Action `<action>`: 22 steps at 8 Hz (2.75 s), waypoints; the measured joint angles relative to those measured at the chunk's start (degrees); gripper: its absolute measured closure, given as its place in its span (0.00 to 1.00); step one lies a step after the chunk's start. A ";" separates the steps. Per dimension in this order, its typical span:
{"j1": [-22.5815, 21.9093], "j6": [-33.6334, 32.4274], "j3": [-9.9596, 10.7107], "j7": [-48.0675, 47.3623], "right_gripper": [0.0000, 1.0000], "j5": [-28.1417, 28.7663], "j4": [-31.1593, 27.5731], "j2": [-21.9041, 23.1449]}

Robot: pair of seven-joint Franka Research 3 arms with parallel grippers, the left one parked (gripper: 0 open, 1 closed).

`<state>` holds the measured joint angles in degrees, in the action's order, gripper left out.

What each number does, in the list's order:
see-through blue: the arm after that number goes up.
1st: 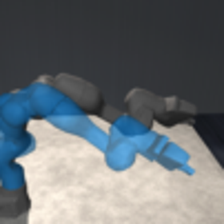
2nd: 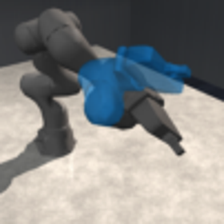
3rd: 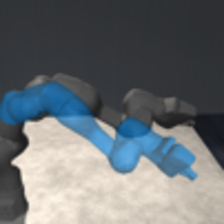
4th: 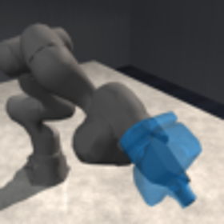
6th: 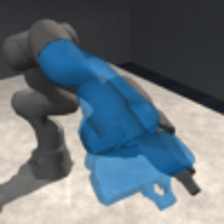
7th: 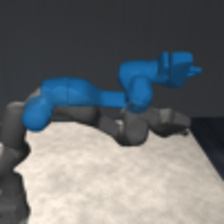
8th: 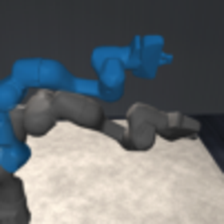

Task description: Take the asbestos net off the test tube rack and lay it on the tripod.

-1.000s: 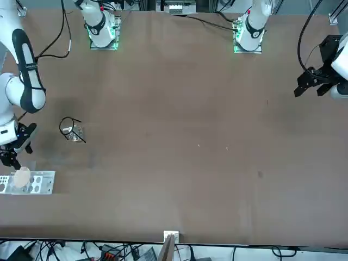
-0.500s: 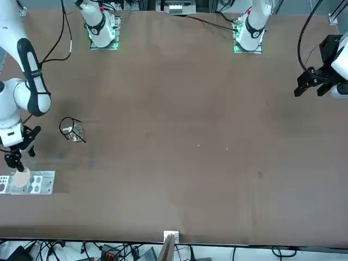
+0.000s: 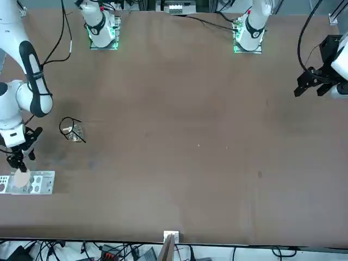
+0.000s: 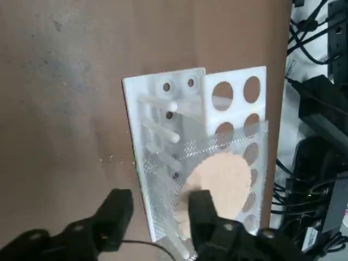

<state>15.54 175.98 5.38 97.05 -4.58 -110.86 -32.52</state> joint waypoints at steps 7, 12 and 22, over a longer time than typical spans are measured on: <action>0.63 -0.46 0.08 0.03 0.99 -0.02 1.80 2.65; -2.63 -26.59 -0.24 -8.77 0.99 -0.01 2.59 16.15; -20.55 -58.37 -1.07 -64.99 0.99 -16.41 2.65 24.75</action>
<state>-5.01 117.61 4.31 32.06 -20.99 -108.21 -7.77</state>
